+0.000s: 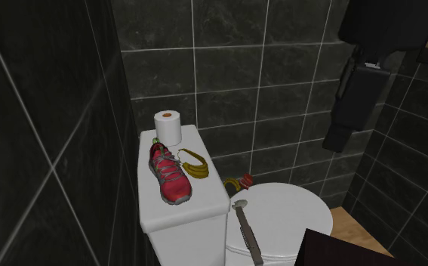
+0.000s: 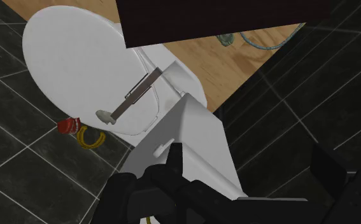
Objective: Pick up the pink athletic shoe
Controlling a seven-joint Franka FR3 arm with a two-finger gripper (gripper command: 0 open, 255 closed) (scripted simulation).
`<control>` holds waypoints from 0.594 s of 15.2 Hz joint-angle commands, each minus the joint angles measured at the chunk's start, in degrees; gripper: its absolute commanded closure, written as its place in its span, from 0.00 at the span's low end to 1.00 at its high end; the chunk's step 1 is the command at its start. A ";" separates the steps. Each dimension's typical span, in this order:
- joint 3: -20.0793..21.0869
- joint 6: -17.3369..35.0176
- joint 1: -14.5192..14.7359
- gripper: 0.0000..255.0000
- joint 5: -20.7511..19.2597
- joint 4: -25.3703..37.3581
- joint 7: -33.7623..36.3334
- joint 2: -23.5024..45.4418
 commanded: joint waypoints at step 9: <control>0.16 11.17 -1.97 0.00 -1.48 3.17 2.24 15.20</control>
